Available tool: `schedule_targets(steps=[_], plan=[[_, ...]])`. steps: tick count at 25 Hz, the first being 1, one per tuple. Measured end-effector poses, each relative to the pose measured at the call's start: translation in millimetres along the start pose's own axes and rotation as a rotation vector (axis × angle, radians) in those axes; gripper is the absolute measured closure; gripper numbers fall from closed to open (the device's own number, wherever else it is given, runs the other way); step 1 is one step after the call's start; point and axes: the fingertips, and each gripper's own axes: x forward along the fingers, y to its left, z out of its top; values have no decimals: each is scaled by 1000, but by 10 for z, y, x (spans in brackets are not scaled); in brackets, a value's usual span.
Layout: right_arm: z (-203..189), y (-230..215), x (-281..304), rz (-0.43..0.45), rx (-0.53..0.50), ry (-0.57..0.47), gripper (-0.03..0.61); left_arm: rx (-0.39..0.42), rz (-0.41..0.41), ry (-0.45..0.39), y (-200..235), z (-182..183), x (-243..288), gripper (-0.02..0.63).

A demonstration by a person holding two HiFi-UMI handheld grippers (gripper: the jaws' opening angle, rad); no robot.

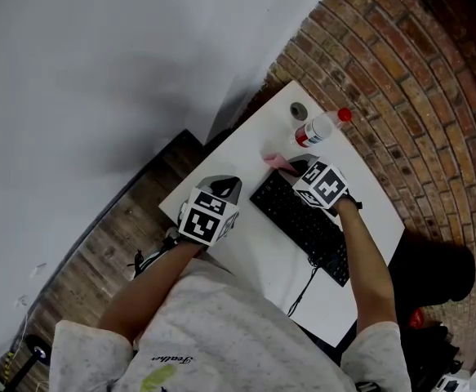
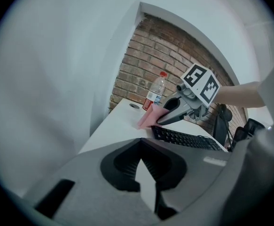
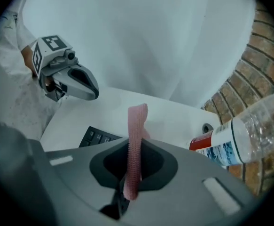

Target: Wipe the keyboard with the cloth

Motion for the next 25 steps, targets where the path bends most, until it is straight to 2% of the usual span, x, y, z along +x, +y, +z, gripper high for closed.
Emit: schedule_targets(steps=[5,11,25], plan=[[9,102,55,24,-118,62,554,-16,24,-16,49,-2,-84,620],[32,301,110,80,-186,87,554,-35,55,-31,43,-59,-186,620],[64,692,153,188,-260,94,554,-60,113,-48,-48,-177,-355,620]])
